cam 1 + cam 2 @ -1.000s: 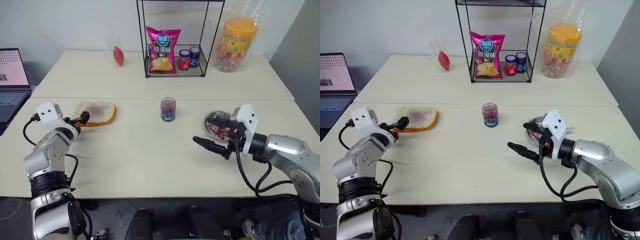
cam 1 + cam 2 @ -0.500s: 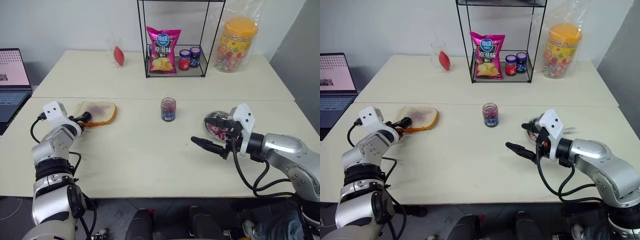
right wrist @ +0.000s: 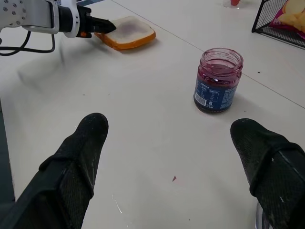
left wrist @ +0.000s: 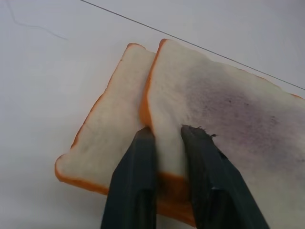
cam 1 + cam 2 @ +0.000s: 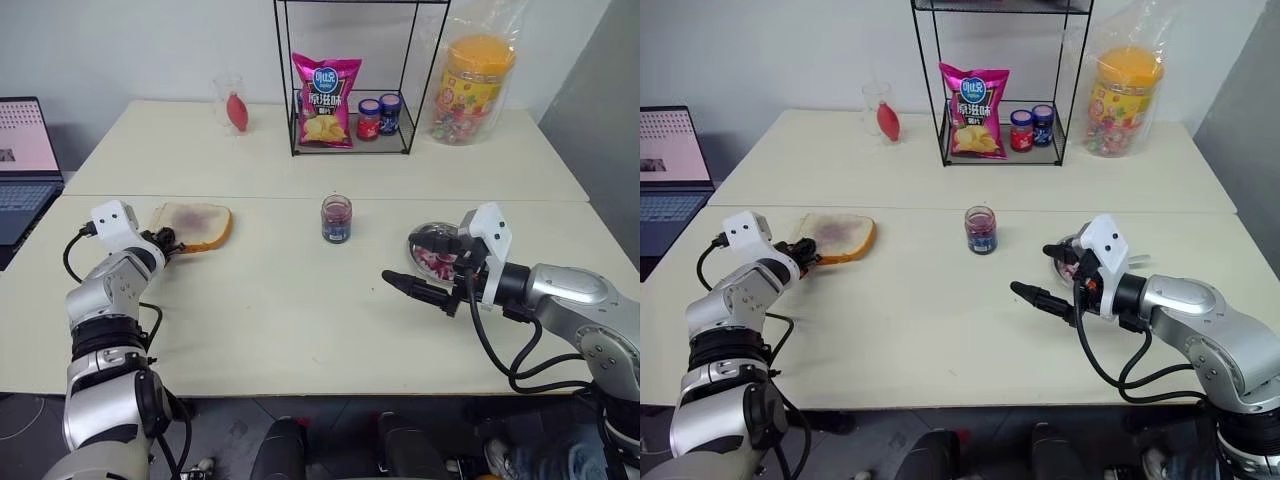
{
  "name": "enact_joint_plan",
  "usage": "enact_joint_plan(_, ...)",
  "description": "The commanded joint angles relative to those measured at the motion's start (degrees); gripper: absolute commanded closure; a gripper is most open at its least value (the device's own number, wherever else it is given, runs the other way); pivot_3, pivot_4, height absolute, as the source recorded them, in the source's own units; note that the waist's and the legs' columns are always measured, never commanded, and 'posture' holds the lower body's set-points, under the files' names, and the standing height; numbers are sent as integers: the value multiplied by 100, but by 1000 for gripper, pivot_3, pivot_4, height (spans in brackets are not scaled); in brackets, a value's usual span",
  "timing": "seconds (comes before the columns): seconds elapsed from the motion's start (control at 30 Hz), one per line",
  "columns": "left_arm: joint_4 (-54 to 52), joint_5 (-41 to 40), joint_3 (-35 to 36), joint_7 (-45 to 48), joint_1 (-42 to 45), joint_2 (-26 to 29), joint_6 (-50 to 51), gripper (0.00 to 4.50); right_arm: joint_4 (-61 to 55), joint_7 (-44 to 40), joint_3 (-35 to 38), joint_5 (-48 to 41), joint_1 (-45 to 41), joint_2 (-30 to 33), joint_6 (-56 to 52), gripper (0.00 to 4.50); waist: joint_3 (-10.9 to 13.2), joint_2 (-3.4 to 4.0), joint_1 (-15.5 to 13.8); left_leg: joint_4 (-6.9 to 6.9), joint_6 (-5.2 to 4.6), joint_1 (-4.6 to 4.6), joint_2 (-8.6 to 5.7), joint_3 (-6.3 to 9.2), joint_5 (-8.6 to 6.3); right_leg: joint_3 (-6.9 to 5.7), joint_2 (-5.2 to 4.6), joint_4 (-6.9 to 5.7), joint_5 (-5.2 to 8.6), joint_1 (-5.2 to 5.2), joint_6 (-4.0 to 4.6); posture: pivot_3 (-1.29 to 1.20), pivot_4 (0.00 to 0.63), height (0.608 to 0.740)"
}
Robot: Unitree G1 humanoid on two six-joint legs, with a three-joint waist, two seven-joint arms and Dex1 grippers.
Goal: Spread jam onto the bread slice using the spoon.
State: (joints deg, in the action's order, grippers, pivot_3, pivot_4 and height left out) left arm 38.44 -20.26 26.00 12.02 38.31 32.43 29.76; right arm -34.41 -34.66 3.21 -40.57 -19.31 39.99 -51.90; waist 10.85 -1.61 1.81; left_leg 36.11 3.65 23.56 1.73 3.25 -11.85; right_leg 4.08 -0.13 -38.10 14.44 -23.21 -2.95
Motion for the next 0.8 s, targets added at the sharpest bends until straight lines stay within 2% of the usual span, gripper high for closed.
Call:
enact_joint_plan(0.03, -159, 24, 6, -15, -120, 41, -35, 4427, -118, -6, 93, -40, -119, 6, 101, 0, 0, 0, 1, 0, 0, 0, 0, 0, 0, 0, 0, 0, 0, 0, 0, 0, 150, 740)
enact_joint_plan(0.23, -492, -174, 143, 187, -248, -7, -265, 4491, -130, -60, 73, 54, -80, 53, 204, 0, 0, 0, 4, -1, 0, -1, 1, -1, 0, 1, 0, 1, 0, 0, 0, 0, 150, 740)
enact_joint_plan(0.4, -1558, -911, 389, 716, -553, -130, 101, 4491, -198, -190, 129, 94, 32, 166, 310, 0, 1, -1, 3, -2, 0, 5, 1, -1, 0, 1, 0, 6, 0, -3, 0, 0, 150, 740)
enact_joint_plan(0.6, -3484, -2261, 165, 1741, -1200, 127, 1669, 4491, -206, -223, 232, 101, 106, 272, 387, 0, 1, -2, 2, -1, 0, 10, 2, -1, 0, 1, -1, 9, 0, -5, 0, 0, 150, 740)
enact_joint_plan(0.8, -4534, -3126, -210, 2592, -1618, 768, 2929, 4491, -171, -340, 397, 81, 203, 432, 474, 0, 2, -2, 16, 0, 0, 7, 2, -1, 0, 1, 0, 7, 2, -6, 2, 0, 150, 740)
